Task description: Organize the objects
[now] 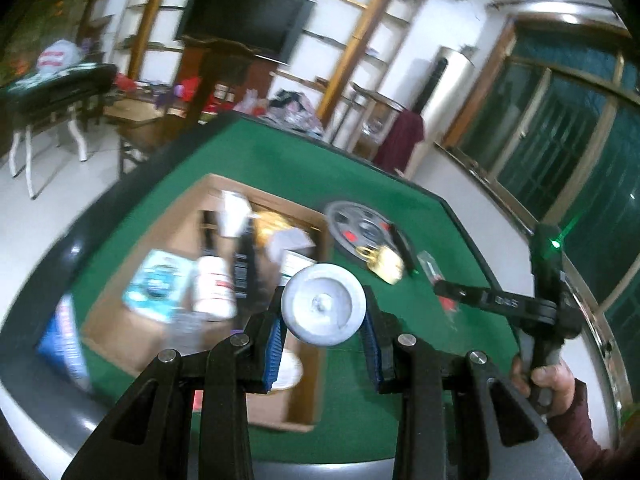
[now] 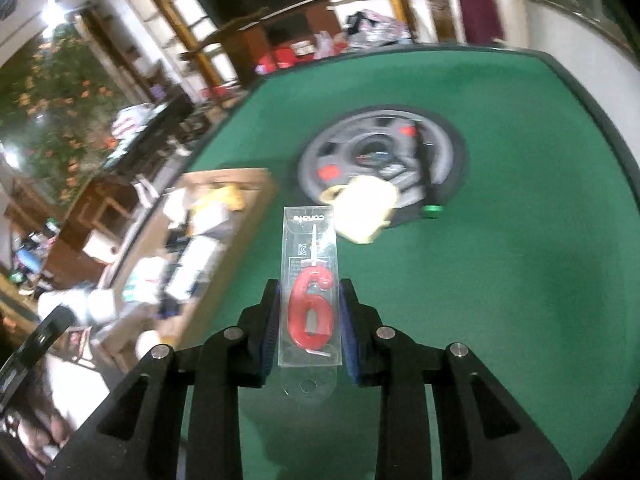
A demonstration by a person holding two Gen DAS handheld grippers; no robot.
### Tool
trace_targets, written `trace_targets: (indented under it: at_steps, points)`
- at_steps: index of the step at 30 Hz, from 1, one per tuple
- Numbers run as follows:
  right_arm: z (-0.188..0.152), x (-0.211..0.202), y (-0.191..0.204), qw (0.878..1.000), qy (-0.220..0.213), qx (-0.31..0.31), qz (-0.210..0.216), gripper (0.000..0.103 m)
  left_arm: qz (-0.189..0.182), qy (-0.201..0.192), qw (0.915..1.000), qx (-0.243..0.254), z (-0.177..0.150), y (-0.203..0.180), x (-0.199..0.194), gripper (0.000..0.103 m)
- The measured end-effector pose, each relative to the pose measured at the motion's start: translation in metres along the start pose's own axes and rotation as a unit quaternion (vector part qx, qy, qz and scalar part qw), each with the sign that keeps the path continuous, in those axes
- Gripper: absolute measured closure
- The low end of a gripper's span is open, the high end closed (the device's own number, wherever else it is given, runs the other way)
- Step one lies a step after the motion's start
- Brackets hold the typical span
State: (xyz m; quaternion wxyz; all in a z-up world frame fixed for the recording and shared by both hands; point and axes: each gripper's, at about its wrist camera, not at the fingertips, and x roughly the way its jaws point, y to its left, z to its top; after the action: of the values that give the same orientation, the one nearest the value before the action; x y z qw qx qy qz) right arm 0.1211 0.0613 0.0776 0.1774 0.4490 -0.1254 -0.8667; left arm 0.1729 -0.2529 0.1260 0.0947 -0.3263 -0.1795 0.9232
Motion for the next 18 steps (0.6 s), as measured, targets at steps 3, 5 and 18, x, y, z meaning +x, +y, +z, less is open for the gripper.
trace_targets:
  at_steps: [3,5,18]
  points:
    - [-0.002,0.006,0.032,0.999,0.009,-0.02,0.034,0.077,0.031,-0.009,0.9994,-0.011,0.001,0.025,-0.01,0.074]
    - [-0.005,0.015,0.055,0.998,0.02,-0.033,0.054,0.077,0.046,-0.003,0.9988,-0.018,-0.003,0.04,-0.011,0.074]
    - [-0.033,0.087,0.148,0.987,0.096,-0.096,0.086,0.077,0.068,0.046,0.9965,-0.016,-0.032,0.07,0.027,0.074]
